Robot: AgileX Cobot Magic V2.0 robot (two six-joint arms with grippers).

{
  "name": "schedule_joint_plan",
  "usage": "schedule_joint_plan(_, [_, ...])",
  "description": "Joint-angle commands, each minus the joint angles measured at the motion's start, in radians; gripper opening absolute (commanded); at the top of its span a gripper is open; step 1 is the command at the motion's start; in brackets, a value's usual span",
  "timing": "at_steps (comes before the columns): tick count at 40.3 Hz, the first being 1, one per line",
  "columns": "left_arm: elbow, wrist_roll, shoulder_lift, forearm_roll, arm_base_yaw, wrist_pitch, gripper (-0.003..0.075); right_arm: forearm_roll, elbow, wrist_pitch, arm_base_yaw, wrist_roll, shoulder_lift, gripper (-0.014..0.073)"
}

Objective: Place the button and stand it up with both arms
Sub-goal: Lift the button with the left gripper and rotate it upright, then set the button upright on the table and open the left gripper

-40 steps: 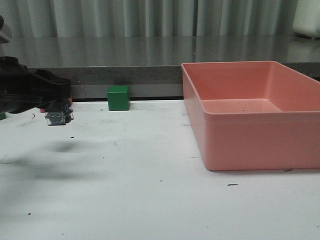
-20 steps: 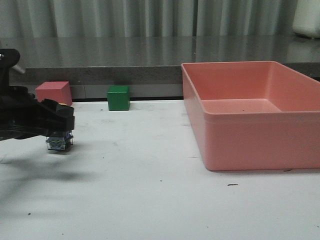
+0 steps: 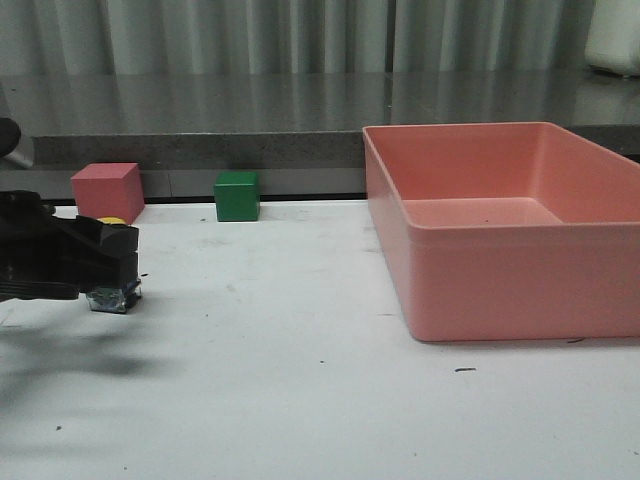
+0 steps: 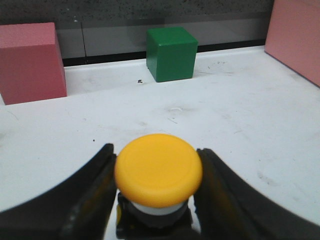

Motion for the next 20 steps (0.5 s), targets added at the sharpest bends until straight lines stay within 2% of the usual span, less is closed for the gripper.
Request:
schedule_joint_plan(1, [-0.001,0.001,-0.034,-0.004,0.001,-0.198,0.0358,-0.016,-0.026,-0.086,-0.004,-0.01,0.008,-0.0062])
schedule_joint_plan(5, [-0.001,0.001,-0.034,-0.004,0.001,-0.198,0.0445,-0.016,-0.026,-0.086,-0.004,-0.01,0.008,-0.0062])
schedule_joint_plan(8, [-0.001,0.001,-0.034,-0.006,0.001,-0.198,0.0476,-0.016,-0.026,-0.086,-0.004,-0.01,0.008,-0.0062])
schedule_joint_plan(20, [-0.001,0.001,-0.039,-0.014,0.001,-0.198,0.0483,-0.016,-0.026,-0.086,-0.004,-0.01,0.008,-0.0062])
